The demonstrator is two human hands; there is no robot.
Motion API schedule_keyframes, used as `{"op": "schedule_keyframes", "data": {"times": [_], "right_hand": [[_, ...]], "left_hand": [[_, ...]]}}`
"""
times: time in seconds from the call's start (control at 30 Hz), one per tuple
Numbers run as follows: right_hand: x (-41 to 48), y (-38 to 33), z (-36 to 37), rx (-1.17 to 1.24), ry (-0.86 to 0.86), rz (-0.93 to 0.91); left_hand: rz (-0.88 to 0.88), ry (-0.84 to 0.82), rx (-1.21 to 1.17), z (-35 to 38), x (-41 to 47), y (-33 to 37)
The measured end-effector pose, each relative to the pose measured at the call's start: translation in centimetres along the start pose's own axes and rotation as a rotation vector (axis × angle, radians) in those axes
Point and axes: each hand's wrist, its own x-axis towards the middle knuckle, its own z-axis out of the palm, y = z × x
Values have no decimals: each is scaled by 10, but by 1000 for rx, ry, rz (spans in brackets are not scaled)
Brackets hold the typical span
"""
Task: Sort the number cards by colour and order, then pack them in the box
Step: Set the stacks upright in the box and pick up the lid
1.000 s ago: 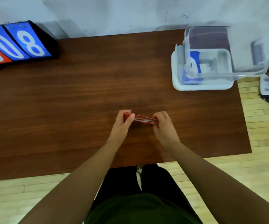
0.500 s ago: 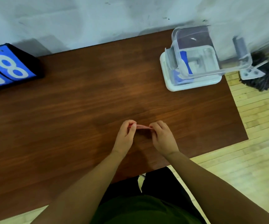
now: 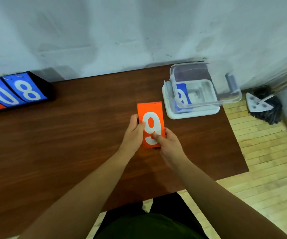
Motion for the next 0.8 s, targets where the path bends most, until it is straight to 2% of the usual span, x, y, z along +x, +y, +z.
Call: {"op": "schedule_keyframes", "data": {"times": [0.1, 0.2, 0.33, 0.43, 0.6, 0.7, 0.8], "right_hand": [[-3, -26, -8, -236, 5, -68], [-4, -62, -35, -334, -42, -101], [12, -115, -88, -479, 7, -361], [33, -145, -124, -584, 41, -446], [69, -180, -186, -493, 32, -390], [103, -187, -217, -525, 138, -310], [140, -185, -229, -596, 204, -247]], "left_hand": [[32, 100, 7, 21, -3, 29], [59, 155, 10, 41, 0, 55], [106, 167, 43, 76, 12, 90], [137, 194, 64, 114, 24, 115], [143, 143, 142, 153, 66, 131], [199, 325, 341, 154, 93, 117], [169, 481, 523, 150, 110, 102]]}}
